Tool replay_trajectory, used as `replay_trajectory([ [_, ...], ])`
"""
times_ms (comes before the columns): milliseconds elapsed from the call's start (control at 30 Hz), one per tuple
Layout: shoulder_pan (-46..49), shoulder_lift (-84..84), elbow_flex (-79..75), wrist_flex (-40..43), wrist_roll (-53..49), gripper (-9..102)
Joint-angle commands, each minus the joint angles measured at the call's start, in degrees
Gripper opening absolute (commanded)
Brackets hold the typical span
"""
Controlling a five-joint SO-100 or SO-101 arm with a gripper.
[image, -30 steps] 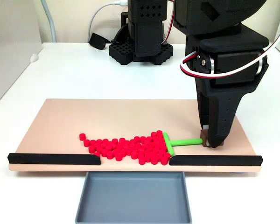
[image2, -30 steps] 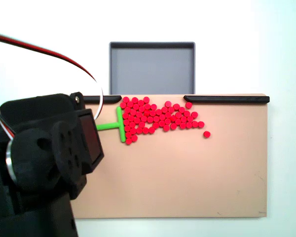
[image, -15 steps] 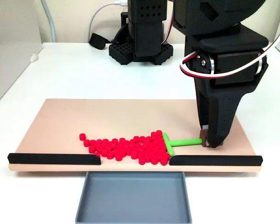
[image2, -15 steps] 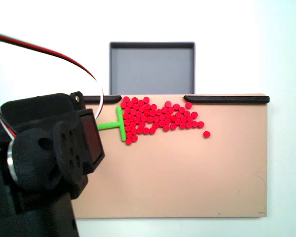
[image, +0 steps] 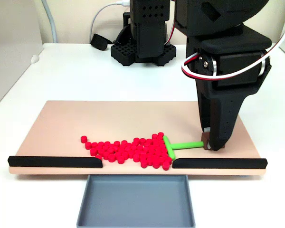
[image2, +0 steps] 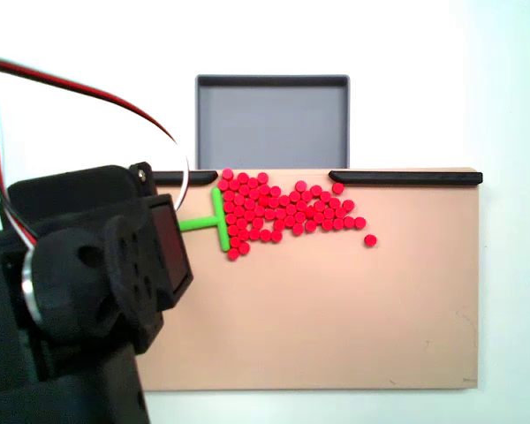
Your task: Gather the left side granules
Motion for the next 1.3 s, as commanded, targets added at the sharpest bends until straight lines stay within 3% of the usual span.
replay_trajectory([
  [0,1.0,-1.3,1.2,0.4,-0.4,0],
  [1000,-9.1,11.2,0.4,6.7,8.7,0],
  [1267,-10.6,21.6,1.8,14.6,1.1,0],
])
